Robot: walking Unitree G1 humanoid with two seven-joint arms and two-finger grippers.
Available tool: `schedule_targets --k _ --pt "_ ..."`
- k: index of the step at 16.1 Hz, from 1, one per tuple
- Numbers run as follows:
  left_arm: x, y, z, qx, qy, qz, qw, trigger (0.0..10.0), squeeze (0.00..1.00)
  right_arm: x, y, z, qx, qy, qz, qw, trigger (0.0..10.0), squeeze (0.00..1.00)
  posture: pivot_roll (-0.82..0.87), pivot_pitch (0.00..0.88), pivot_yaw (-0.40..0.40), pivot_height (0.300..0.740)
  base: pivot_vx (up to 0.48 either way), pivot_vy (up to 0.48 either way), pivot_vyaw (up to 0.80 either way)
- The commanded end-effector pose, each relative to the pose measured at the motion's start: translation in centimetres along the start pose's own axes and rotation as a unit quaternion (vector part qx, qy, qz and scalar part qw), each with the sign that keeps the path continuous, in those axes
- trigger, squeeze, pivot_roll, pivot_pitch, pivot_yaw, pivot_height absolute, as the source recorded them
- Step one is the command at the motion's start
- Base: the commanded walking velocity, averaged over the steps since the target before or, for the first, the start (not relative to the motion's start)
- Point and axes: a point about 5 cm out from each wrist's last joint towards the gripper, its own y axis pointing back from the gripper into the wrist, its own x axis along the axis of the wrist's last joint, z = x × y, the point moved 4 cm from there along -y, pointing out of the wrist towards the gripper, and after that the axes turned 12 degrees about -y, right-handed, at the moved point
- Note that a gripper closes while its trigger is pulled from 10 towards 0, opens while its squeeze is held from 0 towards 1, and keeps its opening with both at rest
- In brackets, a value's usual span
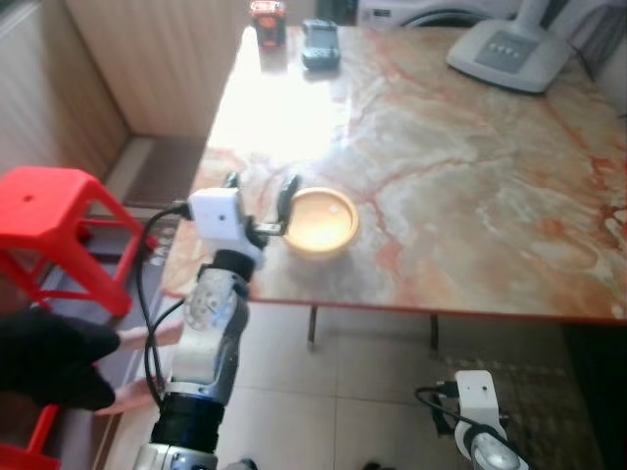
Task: Restocking fridge
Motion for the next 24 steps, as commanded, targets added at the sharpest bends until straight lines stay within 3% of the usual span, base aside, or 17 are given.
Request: schedule_targets --k 1,8,9,12,15,19,20,24 --pt "0.0 0.2 -0.5 0.004 -0.008 -0.003 1.0 10.0 0.0 -1.0 0.2 -0.4 0.001 -0.003 -0.017 1.0 10.0 0.0 -0.02 0.188 0.021 0.74 0.289 0.0 0.0" --pt "0.0 0.5 0.1 -0.007 0.001 -0.001 1.0 10.0 0.0 -2.6 0.6 -1.1 0.004 -0.011 -0.038 0.999 10.0 0.0 -0.02 0.176 0.028 0.74 0.082 0.0 0.0" --pt "-0.2 0.6 0.5 -0.015 0.016 -0.008 1.0 10.0 0.0 -2.8 0.7 -1.1 0.004 -0.01 -0.04 0.999 10.0 0.0 -0.02 0.181 0.027 0.74 0.0 0.0 0.0" --pt "-2.1 1.3 2.1 -0.051 0.123 -0.06 0.989 10.0 0.0 -2.9 0.7 -1.1 0.003 -0.009 -0.043 0.999 10.0 0.0 -0.02 0.186 0.026 0.74 0.0 0.0 0.0" --pt "-3.3 1.7 2.4 -0.065 0.164 -0.089 0.98 10.0 0.0 -3.0 0.7 -1.3 0.005 -0.009 -0.044 0.999 10.0 0.0 -0.02 0.19 0.028 0.74 0.0 0.0 0.0" --pt "-4.2 0.7 2.1 -0.065 0.222 -0.11 0.967 10.0 0.0 -3.1 0.7 -1.4 0.005 -0.006 -0.046 0.999 10.0 0.0 -0.02 0.196 0.024 0.74 0.0 0.0 0.0" --pt "-4.2 -0.4 2.0 -0.067 0.231 -0.11 0.964 10.0 0.0 -3.1 0.8 -1.4 0.005 -0.007 -0.046 0.999 10.0 0.0 -0.02 0.196 0.025 0.74 0.0 0.0 0.0" --pt "-5.3 -1.4 1.3 -0.064 0.241 -0.135 0.959 10.0 0.0 -3.2 0.8 -1.3 0.005 -0.009 -0.047 0.999 10.0 0.0 -0.03 0.202 0.026 0.74 0.0 0.0 0.0"
